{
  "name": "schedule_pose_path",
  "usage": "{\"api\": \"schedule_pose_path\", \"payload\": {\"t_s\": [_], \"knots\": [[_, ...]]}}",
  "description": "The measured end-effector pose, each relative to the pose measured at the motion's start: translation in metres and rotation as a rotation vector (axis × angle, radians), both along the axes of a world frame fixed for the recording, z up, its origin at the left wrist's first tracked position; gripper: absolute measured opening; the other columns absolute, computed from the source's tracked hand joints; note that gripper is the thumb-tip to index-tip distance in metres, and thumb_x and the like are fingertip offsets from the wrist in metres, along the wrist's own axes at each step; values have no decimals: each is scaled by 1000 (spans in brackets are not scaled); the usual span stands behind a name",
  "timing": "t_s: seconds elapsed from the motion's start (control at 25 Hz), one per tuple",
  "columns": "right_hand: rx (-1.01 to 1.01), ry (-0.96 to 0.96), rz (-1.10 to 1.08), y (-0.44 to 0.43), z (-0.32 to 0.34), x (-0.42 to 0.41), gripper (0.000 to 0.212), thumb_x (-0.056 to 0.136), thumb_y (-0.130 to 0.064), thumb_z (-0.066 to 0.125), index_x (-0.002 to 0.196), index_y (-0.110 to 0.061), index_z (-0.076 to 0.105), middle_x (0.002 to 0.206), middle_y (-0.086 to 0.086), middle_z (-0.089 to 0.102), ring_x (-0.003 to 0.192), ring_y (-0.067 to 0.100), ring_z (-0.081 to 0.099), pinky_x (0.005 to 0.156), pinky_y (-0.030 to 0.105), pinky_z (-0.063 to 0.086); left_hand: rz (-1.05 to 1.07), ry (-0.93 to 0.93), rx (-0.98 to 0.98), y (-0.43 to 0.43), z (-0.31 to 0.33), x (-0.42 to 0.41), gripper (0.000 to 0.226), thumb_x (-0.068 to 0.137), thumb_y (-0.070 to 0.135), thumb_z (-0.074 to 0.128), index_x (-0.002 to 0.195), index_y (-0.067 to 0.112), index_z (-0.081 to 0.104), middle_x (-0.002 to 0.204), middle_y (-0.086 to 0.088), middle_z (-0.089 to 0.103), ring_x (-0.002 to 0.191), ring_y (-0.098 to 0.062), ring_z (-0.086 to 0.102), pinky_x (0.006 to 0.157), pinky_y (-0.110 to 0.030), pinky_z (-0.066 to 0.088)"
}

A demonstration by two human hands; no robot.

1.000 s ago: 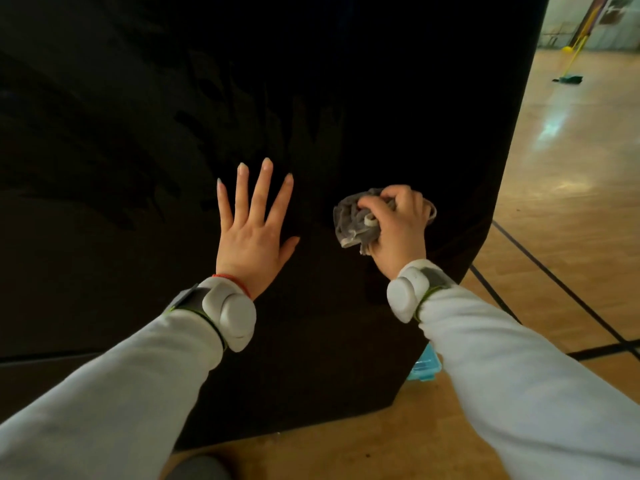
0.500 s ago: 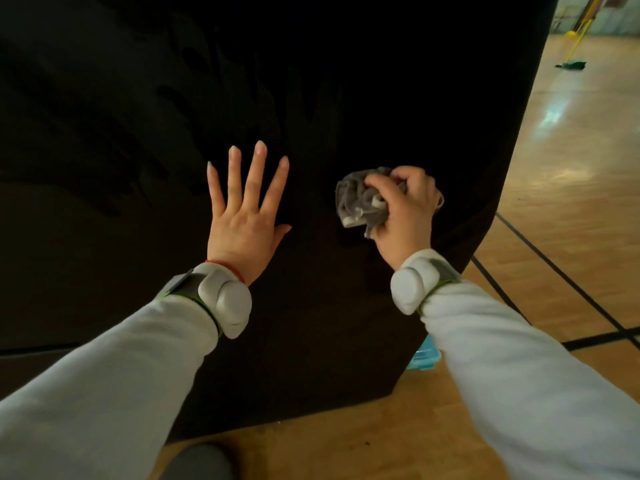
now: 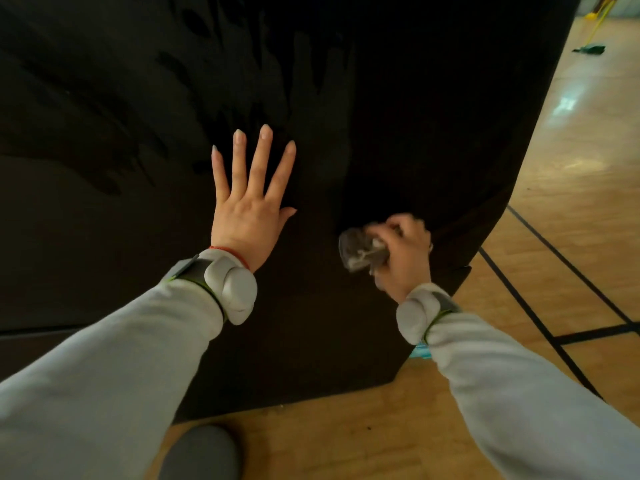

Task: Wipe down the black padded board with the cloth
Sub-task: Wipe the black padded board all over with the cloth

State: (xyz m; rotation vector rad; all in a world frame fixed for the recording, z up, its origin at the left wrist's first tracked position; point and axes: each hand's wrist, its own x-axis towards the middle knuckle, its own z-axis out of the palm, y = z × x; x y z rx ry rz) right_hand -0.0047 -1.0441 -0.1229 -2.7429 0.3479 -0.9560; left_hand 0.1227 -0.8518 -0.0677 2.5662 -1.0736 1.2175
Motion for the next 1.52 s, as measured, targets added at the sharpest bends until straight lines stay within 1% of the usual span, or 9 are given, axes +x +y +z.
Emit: {"api": "schedule_pose_path", "payload": {"t_s": [0.12, 0.2, 0.52, 0.76, 0.88, 1.04, 1.12, 1.32, 1.52], "knots": [[11, -284, -68, -5, 37, 19, 39, 68, -14, 59, 107, -17, 58, 112, 14, 47, 101, 27, 37, 85, 36, 29, -2, 25, -32, -3, -3, -2, 89, 83, 27, 66, 149, 20, 7, 154, -16, 3, 139, -40, -2, 110, -51, -15], [-16, -284, -56, -4, 32, 26, 39, 68, -16, 59, 107, -19, 58, 112, 10, 42, 100, 26, 35, 85, 37, 29, -23, 41, -33, -2, -11, -5, 87, 83, 25, 66, 149, 19, 10, 153, -16, 4, 139, -40, -2, 111, -52, -12], [45, -135, -44, 4, -13, 19, 44, 61, -7, 75, 102, -16, 62, 106, 17, 50, 98, 29, 38, 84, 44, 34, -19, 125, 39, 4, -43, -14, 96, 77, 32, 70, 149, 19, 9, 154, -14, 1, 141, -37, -4, 112, -51, -11], [-21, 315, 22, 1, -39, 2, 39, 70, -15, 73, 107, -21, 63, 110, 11, 48, 103, 32, 43, 90, 44, 31, 1, 137, 56, 5, -44, -12, 105, 74, 25, 74, 148, 22, 0, 154, -11, -3, 138, -27, -17, 110, -45, -22], [-10, 69, 25, 1, -18, -2, 38, 65, -7, 71, 101, -13, 65, 103, 14, 53, 95, 36, 49, 83, 49, 40, 22, 139, 61, 5, -45, -13, 107, 74, 24, 75, 148, 23, -3, 154, -10, -4, 140, -34, -10, 109, -44, -23], [48, -259, -120, 4, 2, 12, 46, 63, -7, 65, 108, -15, 59, 113, 17, 49, 103, 31, 40, 87, 43, 34, 17, 138, 69, 6, -46, -12, 105, 76, 25, 74, 148, 24, -3, 154, -10, -4, 140, -35, -8, 109, -47, -19], [47, -171, -104, 6, -10, 16, 51, 62, -4, 72, 109, -16, 58, 113, 17, 47, 104, 30, 39, 89, 44, 33, 15, 138, 69, 5, -47, -11, 103, 77, 25, 73, 148, 24, -2, 154, -11, -3, 140, -37, -6, 110, -51, -13], [98, 403, -43, 10, -65, -6, 41, 79, -12, 64, 119, -18, 56, 125, 14, 41, 113, 31, 38, 101, 43, 31, 11, 130, 67, 6, -46, -9, 103, 78, 26, 72, 148, 23, -3, 154, -11, -3, 140, -37, -6, 110, -51, -12], [160, -5, -37, 12, -43, -1, 45, 65, -3, 70, 108, -9, 60, 111, 21, 49, 100, 37, 46, 86, 45, 39, -1, 125, 73, 6, -47, -7, 104, 79, 27, 70, 147, 24, -8, 153, -9, -6, 139, -37, -8, 107, -44, -24]]}}
